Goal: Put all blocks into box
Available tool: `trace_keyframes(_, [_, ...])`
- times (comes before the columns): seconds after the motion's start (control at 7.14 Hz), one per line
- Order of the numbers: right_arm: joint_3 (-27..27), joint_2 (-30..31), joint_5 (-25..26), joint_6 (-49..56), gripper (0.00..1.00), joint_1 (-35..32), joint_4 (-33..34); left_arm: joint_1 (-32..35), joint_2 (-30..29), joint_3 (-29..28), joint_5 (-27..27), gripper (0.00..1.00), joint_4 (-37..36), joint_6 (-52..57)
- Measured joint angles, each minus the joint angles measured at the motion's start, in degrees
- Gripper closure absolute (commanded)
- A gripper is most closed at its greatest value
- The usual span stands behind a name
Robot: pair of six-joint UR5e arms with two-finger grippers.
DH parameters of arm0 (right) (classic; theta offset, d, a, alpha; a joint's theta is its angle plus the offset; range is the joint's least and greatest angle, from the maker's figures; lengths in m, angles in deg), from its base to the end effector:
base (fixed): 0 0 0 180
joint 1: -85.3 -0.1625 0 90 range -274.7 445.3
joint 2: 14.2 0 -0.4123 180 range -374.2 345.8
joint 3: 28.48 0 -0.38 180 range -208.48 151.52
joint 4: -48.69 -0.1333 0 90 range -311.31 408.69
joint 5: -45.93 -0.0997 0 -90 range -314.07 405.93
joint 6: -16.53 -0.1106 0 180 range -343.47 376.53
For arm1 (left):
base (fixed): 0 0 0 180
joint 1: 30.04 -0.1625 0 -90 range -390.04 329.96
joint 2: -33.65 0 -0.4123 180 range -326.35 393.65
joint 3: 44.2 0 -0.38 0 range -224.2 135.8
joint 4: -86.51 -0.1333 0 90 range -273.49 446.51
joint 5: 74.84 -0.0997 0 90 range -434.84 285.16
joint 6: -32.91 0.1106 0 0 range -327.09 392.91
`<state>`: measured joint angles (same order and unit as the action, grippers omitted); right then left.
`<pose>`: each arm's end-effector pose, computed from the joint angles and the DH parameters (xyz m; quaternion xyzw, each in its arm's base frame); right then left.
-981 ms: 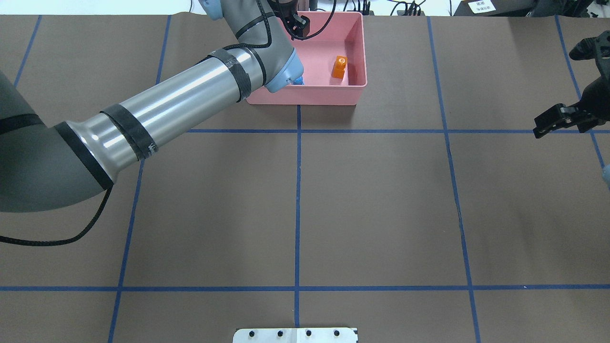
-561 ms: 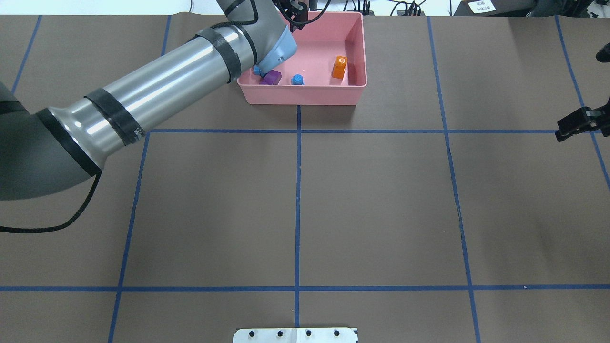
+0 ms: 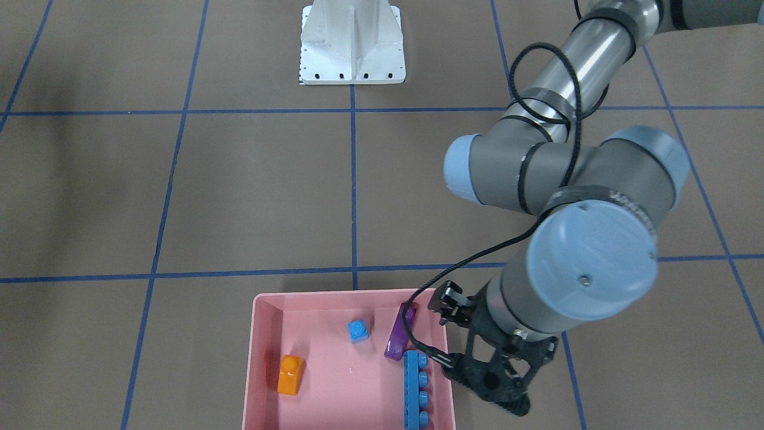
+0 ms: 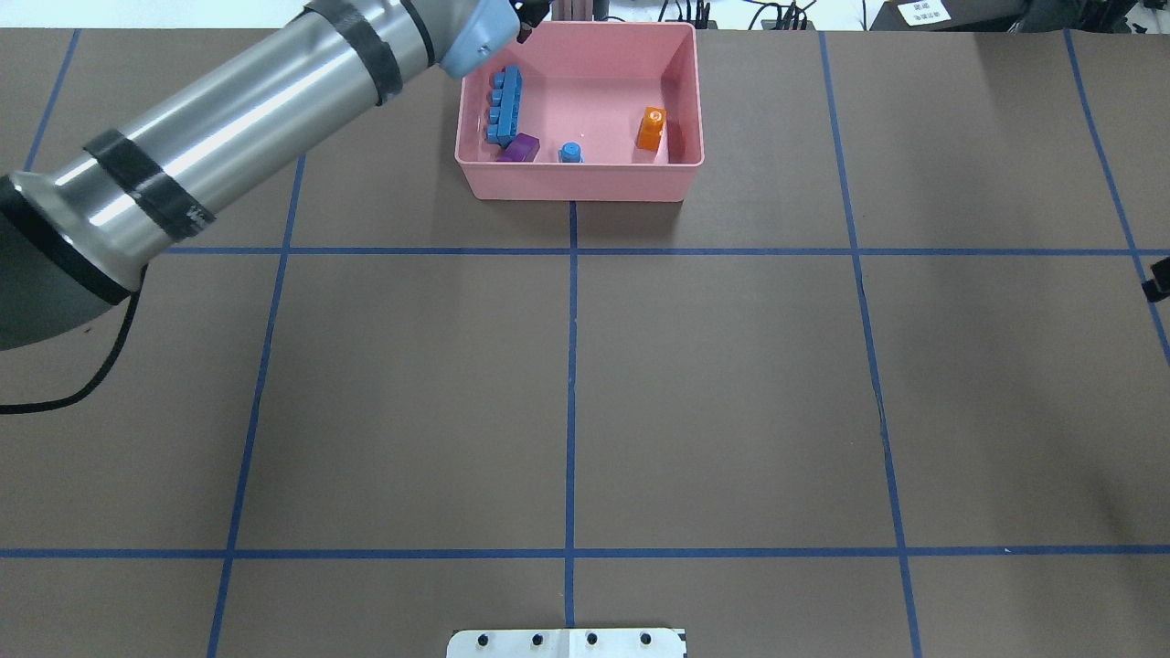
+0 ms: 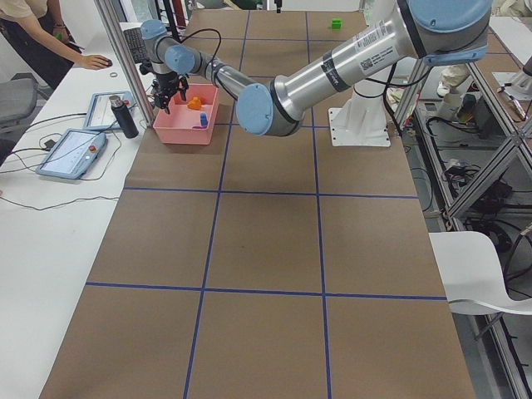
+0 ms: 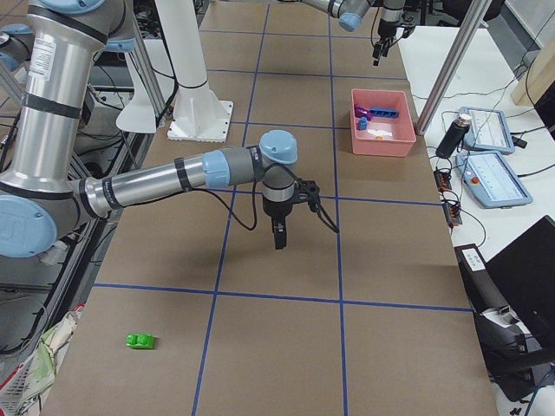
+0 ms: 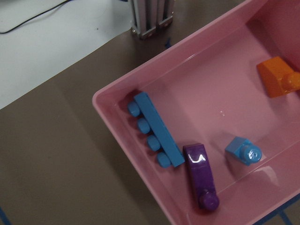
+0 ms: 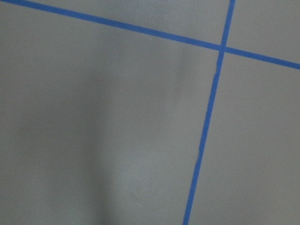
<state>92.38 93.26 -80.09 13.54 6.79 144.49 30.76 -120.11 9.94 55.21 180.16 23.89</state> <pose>-0.0041 -0.3631 0.5432 0.0236 -0.3140 -0.0908 0.9448 0.3531 -0.7591 0.1870 0.1335 0.3950 0.2501 0.8739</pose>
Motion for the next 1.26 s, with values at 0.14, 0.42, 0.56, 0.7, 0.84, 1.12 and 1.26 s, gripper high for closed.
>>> trace_keyframes(0.14, [-0.17, 4.69, 0.04, 5.72, 0.01, -2.74, 0.00, 2.23, 4.29, 3.20, 0.88, 0.00, -0.48, 4.40])
trace_keyframes(0.42, [-0.79, 15.25, 0.11, 11.67, 0.01, -5.95, -2.63, 6.73, 11.48, 8.02, 1.30, 0.00, -0.79, 14.49])
trace_keyframes(0.56, [-3.14, 20.25, -0.55, 12.36, 0.01, -6.57, -8.47, 8.29, 13.52, 9.30, 1.33, 0.00, -0.83, 17.86])
trace_keyframes(0.7, [-8.79, 23.66, -2.68, 12.35, 0.01, -6.81, -17.81, 9.17, 14.89, 10.42, 1.34, 0.00, -0.83, 19.38])
trace_keyframes(0.84, [-16.42, 25.37, -5.03, 11.18, 0.01, -6.88, -28.32, 9.51, 16.23, 11.88, 1.34, 0.00, -0.83, 19.94])
trace_keyframes(1.12, [-27.16, 27.24, -6.59, 7.43, 0.01, -6.90, -42.71, 9.54, 19.41, 16.04, 1.28, 0.00, -0.89, 20.08])
trace_keyframes(1.26, [-29.42, 27.69, -6.72, 6.49, 0.02, -6.84, -45.12, 9.52, 20.66, 18.04, 1.26, 0.00, -1.15, 20.04])
